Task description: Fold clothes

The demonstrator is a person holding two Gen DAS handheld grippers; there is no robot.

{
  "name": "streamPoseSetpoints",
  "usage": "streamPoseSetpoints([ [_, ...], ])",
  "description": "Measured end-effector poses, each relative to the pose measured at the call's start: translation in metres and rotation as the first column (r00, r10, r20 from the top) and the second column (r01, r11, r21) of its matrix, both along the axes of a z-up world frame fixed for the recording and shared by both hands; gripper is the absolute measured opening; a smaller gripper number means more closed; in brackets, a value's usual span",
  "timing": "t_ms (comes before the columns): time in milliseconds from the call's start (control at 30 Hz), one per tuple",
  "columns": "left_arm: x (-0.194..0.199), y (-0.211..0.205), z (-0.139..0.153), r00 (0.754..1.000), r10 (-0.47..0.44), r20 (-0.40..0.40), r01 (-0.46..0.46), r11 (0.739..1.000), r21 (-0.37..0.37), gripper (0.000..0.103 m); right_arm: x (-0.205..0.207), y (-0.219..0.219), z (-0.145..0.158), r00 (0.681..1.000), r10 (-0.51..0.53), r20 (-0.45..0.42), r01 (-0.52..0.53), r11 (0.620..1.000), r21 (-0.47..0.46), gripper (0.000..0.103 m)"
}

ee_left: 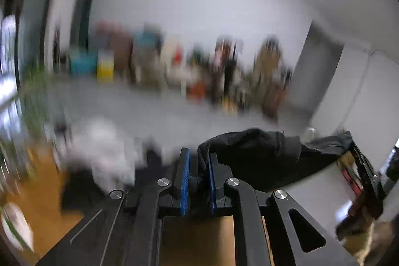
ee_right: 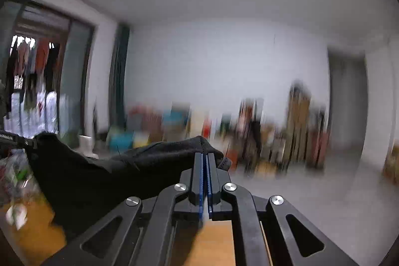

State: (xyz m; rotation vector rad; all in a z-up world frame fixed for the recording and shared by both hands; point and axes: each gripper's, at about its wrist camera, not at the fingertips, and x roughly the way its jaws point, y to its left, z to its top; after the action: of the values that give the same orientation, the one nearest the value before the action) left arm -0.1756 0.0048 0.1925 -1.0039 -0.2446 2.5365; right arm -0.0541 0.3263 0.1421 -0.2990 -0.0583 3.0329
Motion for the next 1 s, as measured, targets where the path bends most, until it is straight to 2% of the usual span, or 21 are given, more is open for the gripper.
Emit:
streamPoseSetpoints([
  [33, 0.000, 0.004, -0.038, 0.995, -0.011, 0.100, 0.017, 0.998, -0.060, 0.014, 0.004, 0.002, -0.034, 0.997, 0.003, 0.074, -0.001, 1.000, -0.022, 0.004],
  [67, 0.003, 0.007, -0.070, 0.981, -0.025, 0.191, 0.043, 0.995, -0.090, 0.014, 0.008, 0.004, -0.068, 0.989, 0.007, 0.147, -0.001, 0.999, -0.044, 0.004],
  [133, 0.011, 0.010, -0.131, 0.930, -0.051, 0.364, 0.103, 0.987, -0.125, 0.014, 0.021, 0.005, -0.136, 0.956, 0.021, 0.291, 0.006, 0.996, -0.091, 0.004],
  [167, 0.025, 0.008, -0.156, 0.905, -0.060, 0.422, 0.124, 0.984, -0.126, 0.014, 0.034, 0.008, -0.159, 0.936, 0.038, 0.350, -0.001, 0.994, -0.107, 0.004],
  [200, 0.040, 0.010, -0.181, 0.874, -0.075, 0.480, 0.162, 0.977, -0.141, 0.008, 0.048, 0.010, -0.183, 0.911, 0.056, 0.408, -0.006, 0.992, -0.122, 0.004],
  [267, 0.054, 0.015, -0.205, 0.836, -0.100, 0.540, 0.216, 0.964, -0.155, 0.006, 0.076, 0.016, -0.230, 0.852, 0.092, 0.516, -0.013, 0.988, -0.154, 0.004],
  [300, 0.063, 0.018, -0.219, 0.816, -0.110, 0.568, 0.243, 0.956, -0.164, 0.006, 0.091, 0.022, -0.244, 0.821, 0.110, 0.560, -0.015, 0.985, -0.172, 0.004],
  [367, 0.098, 0.022, -0.229, 0.788, -0.142, 0.599, 0.281, 0.949, -0.145, 0.006, 0.123, 0.033, -0.273, 0.755, 0.146, 0.640, -0.014, 0.978, -0.206, 0.004],
  [400, 0.109, 0.025, -0.234, 0.778, -0.162, 0.607, 0.300, 0.944, -0.133, 0.006, 0.141, 0.039, -0.279, 0.736, 0.151, 0.660, -0.002, 0.975, -0.221, 0.002],
  [533, 0.143, 0.041, -0.225, 0.763, -0.250, 0.597, 0.372, 0.924, -0.089, 0.006, 0.171, 0.078, -0.277, 0.738, 0.107, 0.667, 0.084, 0.965, -0.248, 0.002],
  [600, 0.149, 0.049, -0.225, 0.763, -0.268, 0.588, 0.390, 0.916, -0.089, 0.006, 0.173, 0.088, -0.276, 0.733, 0.067, 0.677, 0.121, 0.966, -0.227, 0.004],
  [633, 0.145, 0.049, -0.226, 0.771, -0.257, 0.582, 0.377, 0.922, -0.093, 0.006, 0.171, 0.090, -0.274, 0.731, 0.062, 0.679, 0.126, 0.967, -0.223, 0.007],
  [667, 0.140, 0.048, -0.227, 0.781, -0.241, 0.577, 0.359, 0.928, -0.097, 0.006, 0.169, 0.091, -0.271, 0.730, 0.056, 0.681, 0.130, 0.967, -0.218, 0.011],
  [700, 0.134, 0.048, -0.229, 0.789, -0.225, 0.571, 0.341, 0.935, -0.102, 0.007, 0.160, 0.090, -0.268, 0.733, 0.050, 0.678, 0.131, 0.968, -0.214, 0.036],
  [767, 0.115, 0.045, -0.236, 0.816, -0.142, 0.561, 0.277, 0.947, -0.164, 0.010, 0.141, 0.086, -0.264, 0.745, 0.055, 0.665, 0.122, 0.969, -0.217, 0.062],
  [833, 0.096, 0.044, -0.253, 0.833, -0.045, 0.551, 0.201, 0.953, -0.227, 0.021, 0.117, 0.076, -0.265, 0.743, 0.078, 0.664, 0.093, 0.971, -0.218, 0.062],
  [867, 0.090, 0.044, -0.260, 0.835, -0.016, 0.549, 0.177, 0.954, -0.241, 0.032, 0.106, 0.070, -0.267, 0.740, 0.090, 0.667, 0.075, 0.974, -0.215, 0.068],
  [900, 0.086, 0.045, -0.270, 0.824, -0.007, 0.567, 0.175, 0.954, -0.242, 0.043, 0.095, 0.063, -0.273, 0.722, 0.105, 0.684, 0.053, 0.977, -0.207, 0.073],
  [1000, 0.082, 0.055, -0.298, 0.770, -0.030, 0.638, 0.221, 0.950, -0.222, 0.045, 0.069, 0.042, -0.294, 0.665, 0.136, 0.734, -0.003, 0.984, -0.179, 0.075],
])
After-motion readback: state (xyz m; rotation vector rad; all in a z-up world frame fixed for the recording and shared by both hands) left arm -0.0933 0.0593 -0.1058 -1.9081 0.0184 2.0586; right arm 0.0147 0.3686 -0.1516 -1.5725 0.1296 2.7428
